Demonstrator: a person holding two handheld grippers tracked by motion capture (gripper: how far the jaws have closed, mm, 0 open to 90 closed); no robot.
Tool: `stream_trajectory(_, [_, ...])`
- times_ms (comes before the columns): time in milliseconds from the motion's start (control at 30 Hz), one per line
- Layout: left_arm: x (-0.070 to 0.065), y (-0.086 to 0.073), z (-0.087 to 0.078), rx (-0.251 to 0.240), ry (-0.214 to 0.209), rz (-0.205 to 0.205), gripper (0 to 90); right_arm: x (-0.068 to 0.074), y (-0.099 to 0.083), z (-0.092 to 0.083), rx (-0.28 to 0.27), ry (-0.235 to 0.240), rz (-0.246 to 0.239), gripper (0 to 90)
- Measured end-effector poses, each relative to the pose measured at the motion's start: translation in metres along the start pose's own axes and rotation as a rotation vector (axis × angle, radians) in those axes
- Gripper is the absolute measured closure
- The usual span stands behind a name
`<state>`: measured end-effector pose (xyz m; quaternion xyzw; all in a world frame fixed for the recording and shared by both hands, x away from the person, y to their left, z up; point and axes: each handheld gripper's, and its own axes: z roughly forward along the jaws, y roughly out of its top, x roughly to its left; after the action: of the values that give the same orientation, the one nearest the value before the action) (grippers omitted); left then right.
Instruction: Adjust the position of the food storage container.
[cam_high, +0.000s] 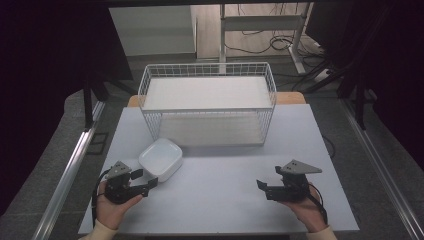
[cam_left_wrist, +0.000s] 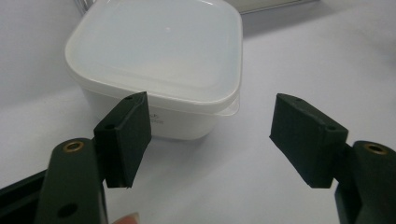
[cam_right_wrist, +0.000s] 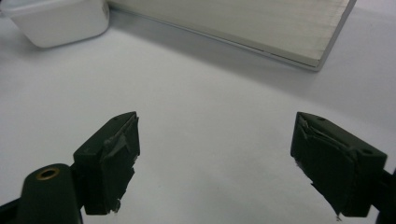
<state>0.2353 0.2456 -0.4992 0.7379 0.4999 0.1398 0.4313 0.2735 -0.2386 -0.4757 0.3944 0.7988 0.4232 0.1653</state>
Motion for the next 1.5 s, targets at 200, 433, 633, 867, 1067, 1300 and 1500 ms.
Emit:
stream_trajectory(200, [-0.003,0.001,-0.002,-0.004,-0.015,0.013,28.8,-0.001,-0.001,-0.004,-0.001,-0.006,0.021,17.8])
stream_trajectory(433, [-0.003,0.003,-0.003,-0.009,-0.017,0.007,29.4,-0.002,-0.002,-0.003,0.011,-0.023,0.012,18.0])
stream_trajectory(633, [-0.008,0.012,-0.008,-0.027,-0.023,0.024,31.0,-0.004,-0.002,-0.004,0.013,-0.01,0.015,18.0])
stream_trajectory(867, [-0.012,0.016,-0.013,-0.022,-0.036,0.036,31.5,-0.003,-0.003,-0.004,0.015,-0.019,0.016,18.0])
stream_trajectory(1067, [-0.009,0.027,-0.014,-0.004,-0.05,0.042,31.3,-0.004,-0.002,-0.003,0.01,-0.031,0.029,18.1])
stream_trajectory(1300, [-0.005,0.051,-0.017,0.008,-0.051,0.053,31.2,-0.005,-0.003,-0.004,0.016,-0.04,0.026,18.1])
stream_trajectory(1500, [0.011,0.074,-0.022,0.013,-0.028,0.036,31.2,-0.004,-0.003,-0.005,0.018,-0.045,0.02,18.3])
